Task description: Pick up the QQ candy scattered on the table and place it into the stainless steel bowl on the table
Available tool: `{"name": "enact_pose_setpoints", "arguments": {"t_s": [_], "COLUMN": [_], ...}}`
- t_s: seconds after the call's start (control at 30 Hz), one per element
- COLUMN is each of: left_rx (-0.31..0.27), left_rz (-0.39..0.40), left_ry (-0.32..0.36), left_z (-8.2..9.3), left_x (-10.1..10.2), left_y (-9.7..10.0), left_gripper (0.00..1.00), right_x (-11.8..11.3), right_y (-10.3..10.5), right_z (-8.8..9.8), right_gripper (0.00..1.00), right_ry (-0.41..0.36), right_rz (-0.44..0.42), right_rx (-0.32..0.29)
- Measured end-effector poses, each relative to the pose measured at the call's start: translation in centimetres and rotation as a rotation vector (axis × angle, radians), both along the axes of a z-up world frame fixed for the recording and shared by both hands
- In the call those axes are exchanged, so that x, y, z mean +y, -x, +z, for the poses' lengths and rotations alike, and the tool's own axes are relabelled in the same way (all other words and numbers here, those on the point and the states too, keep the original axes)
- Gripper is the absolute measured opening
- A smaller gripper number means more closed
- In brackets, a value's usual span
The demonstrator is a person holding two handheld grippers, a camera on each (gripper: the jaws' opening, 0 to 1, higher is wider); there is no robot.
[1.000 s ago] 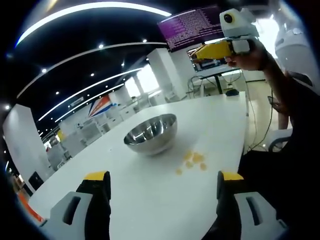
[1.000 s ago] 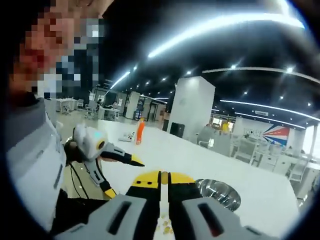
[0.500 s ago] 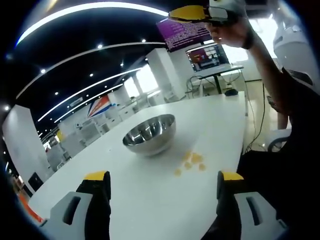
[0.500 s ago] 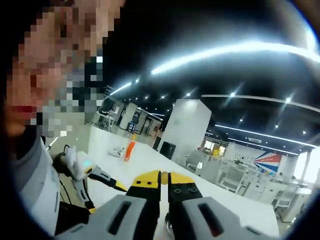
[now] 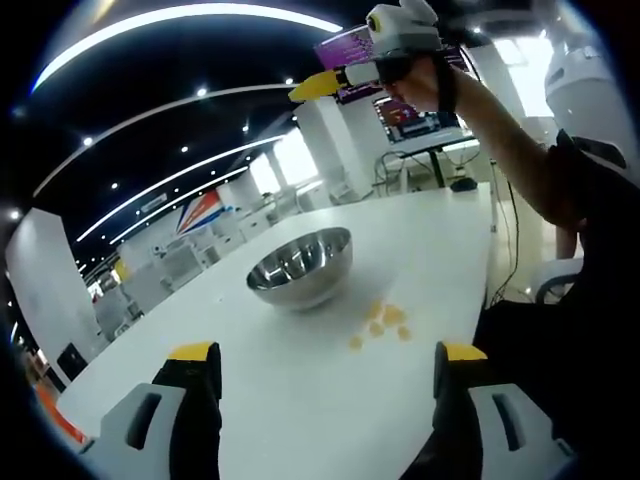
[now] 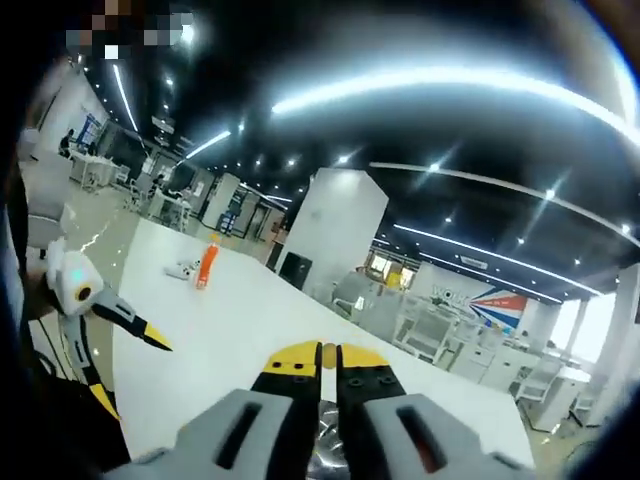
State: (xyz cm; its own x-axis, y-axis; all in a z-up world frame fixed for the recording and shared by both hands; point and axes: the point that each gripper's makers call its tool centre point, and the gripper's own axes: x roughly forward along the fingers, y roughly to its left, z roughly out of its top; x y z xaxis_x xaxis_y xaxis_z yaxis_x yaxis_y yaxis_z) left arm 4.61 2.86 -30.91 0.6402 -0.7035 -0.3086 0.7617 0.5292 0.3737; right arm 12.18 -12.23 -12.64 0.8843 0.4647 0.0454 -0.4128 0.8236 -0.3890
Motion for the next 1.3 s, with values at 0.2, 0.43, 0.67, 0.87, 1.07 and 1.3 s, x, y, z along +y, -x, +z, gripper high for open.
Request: {"name": "enact_pose_setpoints", "arguments": {"t_s": [0.2,0.43,0.67,0.87,1.07,1.3], "left_rx": [-0.003,-0.003,0.001,0.0,0.004,0.0], "left_rz": [-0.001,0.0,0.007,0.003,0.007,0.006], "left_ry": [0.004,0.006,0.002,0.001,0.009,0.005], "left_z": [0.1,0.2,0.0,0.0,0.0,0.1], "left_x": [0.0,0.1,0.5,0.4,0.5,0.5], "left_y": [-0.1,0.0,0.0,0.1,0.2,0.4], "left_gripper": [0.88,0.88,0.88,0.88,0.88,0.88], "right_x": [-2.4,-3.4,-3.4,-3.0,-3.2,-3.2], "right_y": [-4.7,-9.1,-10.3,-10.1,-9.9,-9.7], "right_z": [-4.6,-12.1,-17.0,-18.0,-18.2,-17.9], "right_gripper": [0.05,0.05,0.05,0.05,0.06,0.08], "right_ry": [-0.048,-0.035,-0.02,-0.004,0.0,-0.005], "right_rz": [-0.081,-0.138,-0.157,-0.153,-0.153,-0.144], "right_rx": [0.125,0.269,0.359,0.375,0.366,0.337]}}
